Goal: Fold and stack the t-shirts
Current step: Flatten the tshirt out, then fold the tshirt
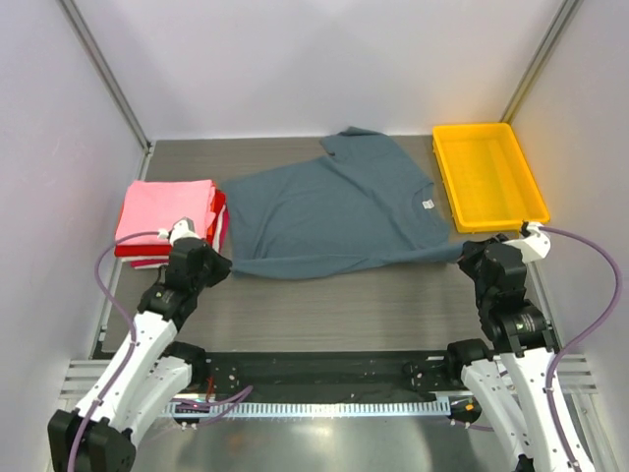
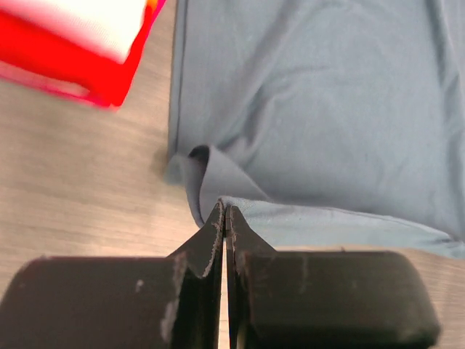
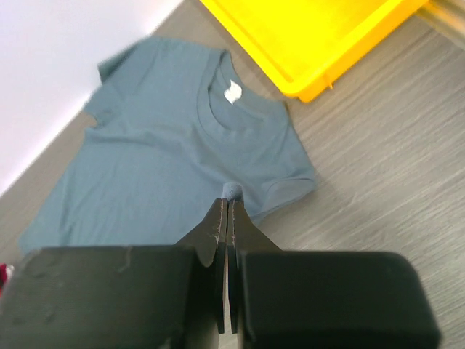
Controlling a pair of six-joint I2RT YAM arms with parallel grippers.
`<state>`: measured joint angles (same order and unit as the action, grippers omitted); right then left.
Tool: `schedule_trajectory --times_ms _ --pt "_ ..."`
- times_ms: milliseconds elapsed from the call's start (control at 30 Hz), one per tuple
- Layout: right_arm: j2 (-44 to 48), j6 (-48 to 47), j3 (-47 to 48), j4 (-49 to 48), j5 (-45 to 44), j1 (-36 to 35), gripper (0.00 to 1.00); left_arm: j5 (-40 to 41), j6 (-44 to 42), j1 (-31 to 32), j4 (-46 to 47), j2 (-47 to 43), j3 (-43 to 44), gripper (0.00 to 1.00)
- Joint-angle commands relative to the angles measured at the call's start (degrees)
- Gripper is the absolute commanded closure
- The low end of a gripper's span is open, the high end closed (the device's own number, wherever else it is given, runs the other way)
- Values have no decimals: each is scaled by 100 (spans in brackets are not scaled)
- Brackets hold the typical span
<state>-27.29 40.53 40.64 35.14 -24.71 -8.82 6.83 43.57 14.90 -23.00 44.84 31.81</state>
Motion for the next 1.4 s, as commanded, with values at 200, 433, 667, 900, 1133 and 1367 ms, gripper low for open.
schedule_trajectory --times_ms 200,433,667,900,1133,1367 --pt "-1118 -308 -197 -455 1064 12 99 -68 644 5 -196 -872 -887 100" --pt "-2112 -625 434 -525 960 12 99 -59 652 5 50 -459 -975 100" --pt "-2526 -766 1296 -596 520 12 99 99 679 -4 51 -520 -756 100" --pt "-3421 -941 2174 -780 660 73 99 187 714 5 138 -134 -475 100" --pt "-4398 -1082 3010 -824 1231 626 99 731 749 -4 138 306 52 100" --pt "-5110 -1109 3476 -903 2189 1136 99 943 846 -39 331 745 334 100"
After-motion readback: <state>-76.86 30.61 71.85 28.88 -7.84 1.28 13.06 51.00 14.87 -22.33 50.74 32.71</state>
